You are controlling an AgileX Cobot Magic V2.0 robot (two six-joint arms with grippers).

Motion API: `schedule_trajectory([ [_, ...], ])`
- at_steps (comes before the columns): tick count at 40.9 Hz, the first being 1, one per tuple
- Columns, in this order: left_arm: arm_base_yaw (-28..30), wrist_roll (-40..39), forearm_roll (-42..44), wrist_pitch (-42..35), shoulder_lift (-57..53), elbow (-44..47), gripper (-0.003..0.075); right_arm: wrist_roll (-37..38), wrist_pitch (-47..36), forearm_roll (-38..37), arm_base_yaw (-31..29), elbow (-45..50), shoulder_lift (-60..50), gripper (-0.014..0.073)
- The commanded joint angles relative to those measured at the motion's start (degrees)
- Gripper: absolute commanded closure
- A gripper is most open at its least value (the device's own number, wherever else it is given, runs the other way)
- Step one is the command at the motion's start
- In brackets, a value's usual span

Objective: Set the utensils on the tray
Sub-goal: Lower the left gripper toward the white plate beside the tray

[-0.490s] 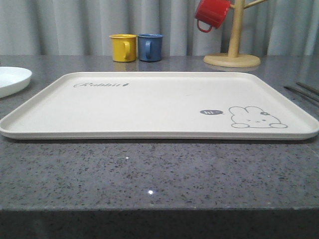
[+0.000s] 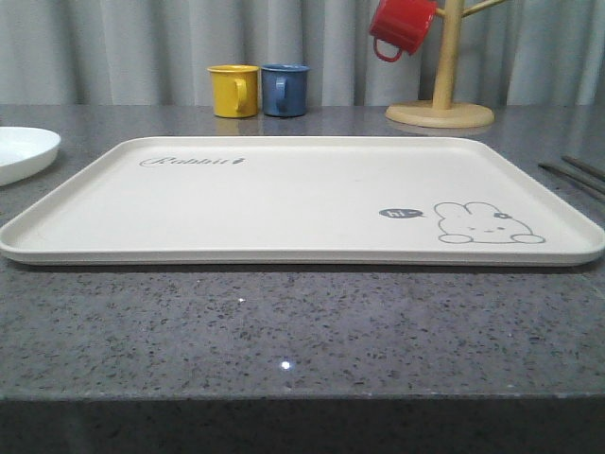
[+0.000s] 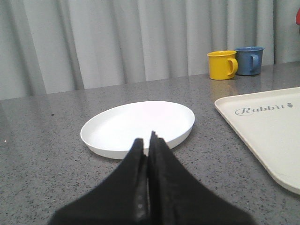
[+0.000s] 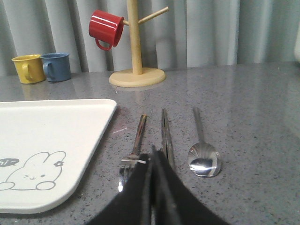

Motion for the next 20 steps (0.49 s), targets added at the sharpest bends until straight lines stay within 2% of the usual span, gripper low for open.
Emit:
schedule_trajectory([
  [1,0.2,-0.51,-0.44,-5.01,-1.32,-0.26,0.0738,-0.26,-4.77,-0.62,-0.39,-0.01,-0.99,0.0662],
  [20,0.2,-0.51,-2.04,-6.37,-1.32,-1.1,0.0738,-0.26,-3.98,-0.62,-0.39,-1.59,-0.99,0.0662],
])
